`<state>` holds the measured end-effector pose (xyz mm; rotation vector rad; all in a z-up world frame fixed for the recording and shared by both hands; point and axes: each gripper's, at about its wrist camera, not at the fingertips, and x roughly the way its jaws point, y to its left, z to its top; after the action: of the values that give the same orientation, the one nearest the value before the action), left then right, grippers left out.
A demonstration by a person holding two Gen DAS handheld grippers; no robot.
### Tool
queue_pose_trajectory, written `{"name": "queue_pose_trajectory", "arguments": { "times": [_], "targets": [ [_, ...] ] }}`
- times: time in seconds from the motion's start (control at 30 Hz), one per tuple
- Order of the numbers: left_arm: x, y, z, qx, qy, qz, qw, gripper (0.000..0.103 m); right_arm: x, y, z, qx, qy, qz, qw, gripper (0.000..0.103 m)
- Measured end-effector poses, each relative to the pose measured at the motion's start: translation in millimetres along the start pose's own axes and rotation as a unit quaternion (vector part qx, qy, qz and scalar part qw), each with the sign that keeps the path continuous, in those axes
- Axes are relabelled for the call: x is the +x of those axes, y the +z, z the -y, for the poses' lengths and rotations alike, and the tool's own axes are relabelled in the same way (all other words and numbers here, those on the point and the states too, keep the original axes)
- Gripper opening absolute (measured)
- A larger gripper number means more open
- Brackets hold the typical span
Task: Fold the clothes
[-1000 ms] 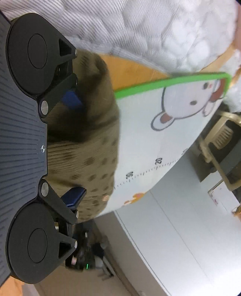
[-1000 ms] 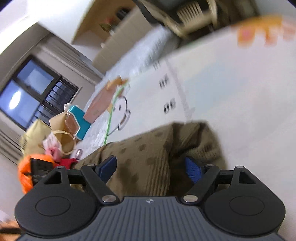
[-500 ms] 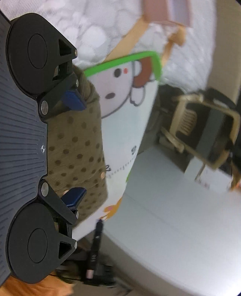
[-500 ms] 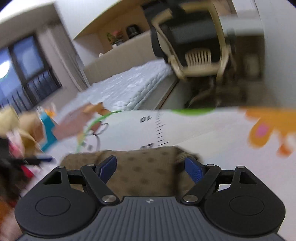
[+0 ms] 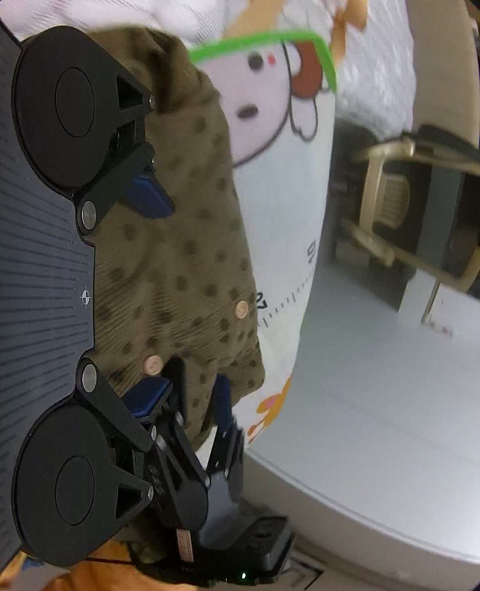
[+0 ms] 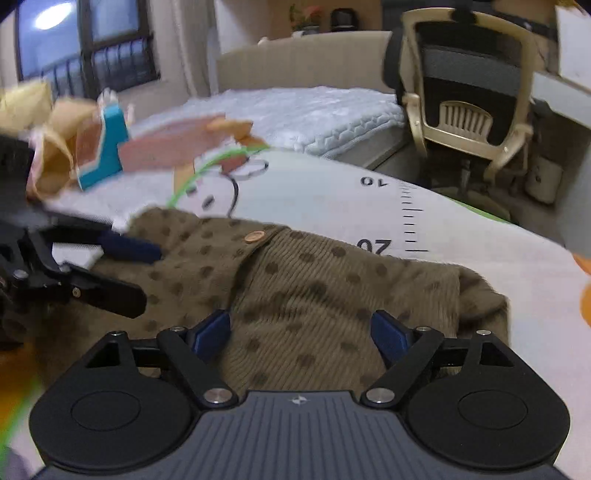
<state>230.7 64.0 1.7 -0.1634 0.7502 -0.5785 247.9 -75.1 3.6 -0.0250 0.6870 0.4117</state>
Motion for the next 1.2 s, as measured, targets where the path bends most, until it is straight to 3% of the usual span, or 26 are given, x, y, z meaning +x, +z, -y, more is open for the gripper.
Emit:
{"name": "queue_pose_trajectory", "arguments": {
  "times": [0.17, 0.3, 0.47, 0.6, 0.7, 0.83, 0.97, 1.07, 1.2],
  "targets": [
    [-12.4, -34.3, 18.9, 0.033, 0.022, -0.019, 0.9990, 0.097, -26.3, -37.2, -8.9, -0.045, -0.031, -0.012, 0.998, 0.087],
    [-14.4, -56.3, 34.7, 0.076, 0.042, -0.027, 0.9959, 0.098, -40.2, -57.4, -7.5, -0.044, -0.036, -0.021, 0.998, 0.091],
    [-27.9, -66.6, 36.2, 0.066, 0.030, -0.028, 0.9970, 0.099, -65.2, -50.0, -23.3, -0.067, -0.041, 0.018, 0.997, 0.091],
    [-27.4, -67.4, 35.7, 0.047, 0.028, -0.024, 0.9982, 0.102, -52.9, -30.7, -50.4, -0.101, -0.014, 0.051, 0.993, 0.092],
    [-30.5, -66.8, 36.9, 0.046, 0.027, -0.032, 0.9981, 0.102, -22.9, -29.2, -57.8, -0.121, -0.024, 0.017, 0.992, 0.093],
    [-46.0, -67.7, 32.8, 0.042, 0.007, -0.031, 0.9986, 0.102, -27.0, -45.4, -48.5, -0.109, -0.021, 0.008, 0.994, 0.094],
    [-48.7, -52.3, 18.9, -0.010, -0.028, 0.000, 0.9995, 0.102, -35.1, -56.1, -40.4, -0.086, -0.012, 0.007, 0.996, 0.096],
    [-39.4, -28.3, 4.5, -0.069, -0.046, 0.040, 0.9957, 0.102, -34.6, -57.9, -40.2, -0.079, -0.010, 0.005, 0.997, 0.099],
    [-8.8, -7.4, -28.5, -0.164, 0.010, 0.046, 0.9854, 0.103, -33.6, -58.7, -40.6, -0.076, -0.004, 0.005, 0.997, 0.101]
  ]
}}
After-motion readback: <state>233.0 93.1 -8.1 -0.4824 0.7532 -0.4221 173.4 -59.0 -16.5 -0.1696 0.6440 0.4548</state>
